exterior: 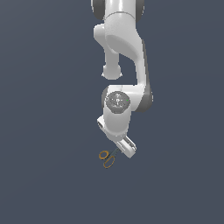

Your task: Pick up the object and move it to a goal position.

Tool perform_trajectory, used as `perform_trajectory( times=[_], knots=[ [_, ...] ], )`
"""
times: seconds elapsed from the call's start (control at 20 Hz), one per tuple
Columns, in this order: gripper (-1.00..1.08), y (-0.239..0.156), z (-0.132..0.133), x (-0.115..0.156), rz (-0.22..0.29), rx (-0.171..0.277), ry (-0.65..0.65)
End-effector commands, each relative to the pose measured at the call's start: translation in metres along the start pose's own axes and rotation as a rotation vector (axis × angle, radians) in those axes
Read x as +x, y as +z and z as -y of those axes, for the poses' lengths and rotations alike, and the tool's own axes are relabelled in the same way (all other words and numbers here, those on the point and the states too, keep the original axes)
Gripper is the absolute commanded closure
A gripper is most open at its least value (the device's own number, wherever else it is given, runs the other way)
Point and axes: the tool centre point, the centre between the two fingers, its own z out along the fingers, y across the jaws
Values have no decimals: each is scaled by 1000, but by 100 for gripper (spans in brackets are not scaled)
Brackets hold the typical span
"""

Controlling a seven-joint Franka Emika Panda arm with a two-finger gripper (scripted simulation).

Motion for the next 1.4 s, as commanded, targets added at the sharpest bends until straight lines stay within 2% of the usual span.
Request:
perform_trajectory(
  times=[0.0, 0.6, 1.05, 1.35],
  knots=[
    [-92, 8, 6, 1, 0, 0, 62],
    [-92, 31, 21, 2, -2, 1, 233],
    [-92, 37, 22, 1, -1, 0, 244],
    [-92, 65, 21, 1, -1, 1, 248]
  ],
)
